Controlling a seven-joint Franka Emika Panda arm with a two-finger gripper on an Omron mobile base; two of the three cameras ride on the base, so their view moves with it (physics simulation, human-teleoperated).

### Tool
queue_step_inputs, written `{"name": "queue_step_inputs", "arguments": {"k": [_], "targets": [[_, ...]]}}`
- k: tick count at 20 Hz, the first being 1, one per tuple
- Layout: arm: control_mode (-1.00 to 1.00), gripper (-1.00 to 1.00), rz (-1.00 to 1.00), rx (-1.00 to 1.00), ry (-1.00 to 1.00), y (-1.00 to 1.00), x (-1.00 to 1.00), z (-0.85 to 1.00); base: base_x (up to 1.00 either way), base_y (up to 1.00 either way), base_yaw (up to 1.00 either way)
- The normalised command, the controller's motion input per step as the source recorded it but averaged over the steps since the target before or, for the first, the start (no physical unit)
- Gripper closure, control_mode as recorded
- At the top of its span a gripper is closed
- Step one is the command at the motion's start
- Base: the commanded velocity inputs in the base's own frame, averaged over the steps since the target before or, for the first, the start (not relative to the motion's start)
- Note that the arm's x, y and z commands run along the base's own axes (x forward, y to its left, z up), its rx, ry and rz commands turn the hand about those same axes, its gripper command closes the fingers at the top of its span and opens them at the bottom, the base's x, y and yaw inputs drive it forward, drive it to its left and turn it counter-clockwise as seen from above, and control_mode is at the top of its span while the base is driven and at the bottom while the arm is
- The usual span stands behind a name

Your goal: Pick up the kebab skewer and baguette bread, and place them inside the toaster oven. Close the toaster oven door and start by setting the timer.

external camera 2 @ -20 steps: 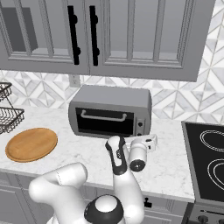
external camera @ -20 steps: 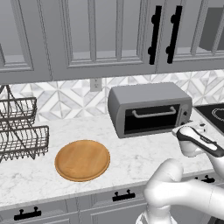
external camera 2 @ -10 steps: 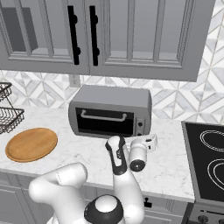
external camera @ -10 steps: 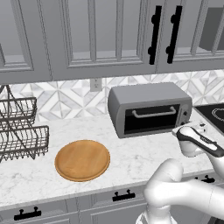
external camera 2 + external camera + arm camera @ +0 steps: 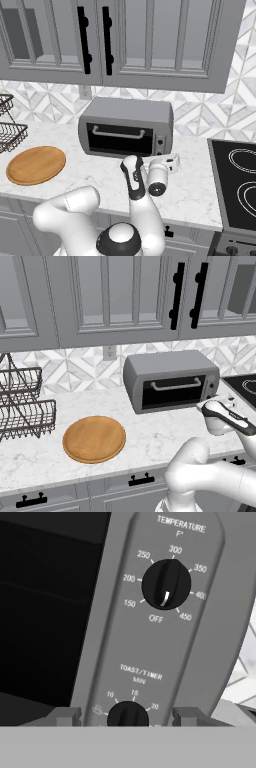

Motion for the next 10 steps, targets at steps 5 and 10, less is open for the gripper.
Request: {"name": "queue_step_inputs", "arguments": {"k": [5,10], "targets": [[-1.00,1.00,0.00,0.00,0.00,0.00,0.00,0.00,0.00,0.00,0.00],[-1.00,1.00,-0.03,0.00,0.00,0.01,0.00,0.00,0.00,0.00,0.00]]}}
